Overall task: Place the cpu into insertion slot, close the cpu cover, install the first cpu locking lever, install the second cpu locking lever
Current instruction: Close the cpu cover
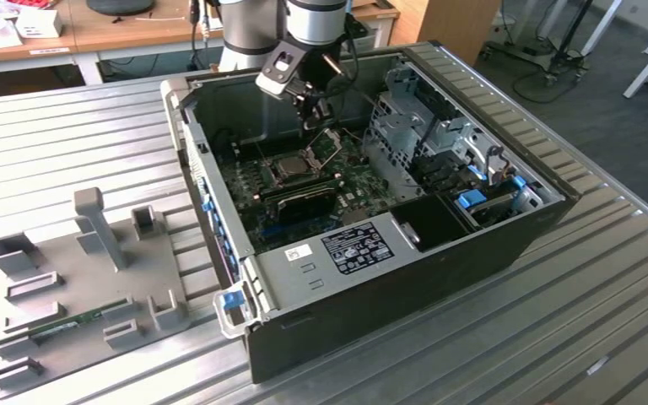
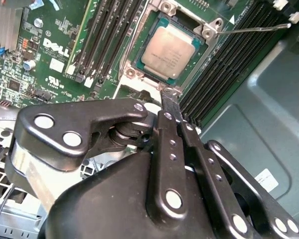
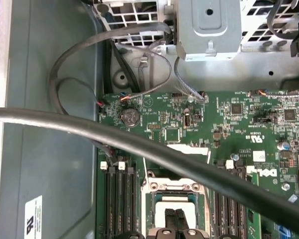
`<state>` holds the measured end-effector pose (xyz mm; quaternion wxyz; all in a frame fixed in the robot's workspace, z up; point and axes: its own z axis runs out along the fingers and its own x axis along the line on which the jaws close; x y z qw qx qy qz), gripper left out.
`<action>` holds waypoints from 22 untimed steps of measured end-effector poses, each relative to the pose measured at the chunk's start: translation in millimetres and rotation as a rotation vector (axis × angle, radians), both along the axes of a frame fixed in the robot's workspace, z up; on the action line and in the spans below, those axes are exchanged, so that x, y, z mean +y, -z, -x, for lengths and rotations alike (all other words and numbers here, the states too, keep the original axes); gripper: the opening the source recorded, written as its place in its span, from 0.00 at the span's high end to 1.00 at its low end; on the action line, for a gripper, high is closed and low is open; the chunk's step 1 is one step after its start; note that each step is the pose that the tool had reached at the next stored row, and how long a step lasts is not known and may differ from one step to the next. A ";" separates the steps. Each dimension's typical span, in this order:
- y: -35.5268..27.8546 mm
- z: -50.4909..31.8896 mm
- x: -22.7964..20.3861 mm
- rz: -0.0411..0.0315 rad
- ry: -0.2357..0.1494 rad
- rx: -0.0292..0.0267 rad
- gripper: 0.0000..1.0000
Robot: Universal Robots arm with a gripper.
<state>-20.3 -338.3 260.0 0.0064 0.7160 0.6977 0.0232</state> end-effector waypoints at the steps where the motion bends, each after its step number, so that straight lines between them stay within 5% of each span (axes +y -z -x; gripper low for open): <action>1: 0.0 -0.3 0.0 0.0000 0.000 0.0000 0.89; 22: 0.0 -9.9 0.0 0.0001 0.000 0.0001 0.89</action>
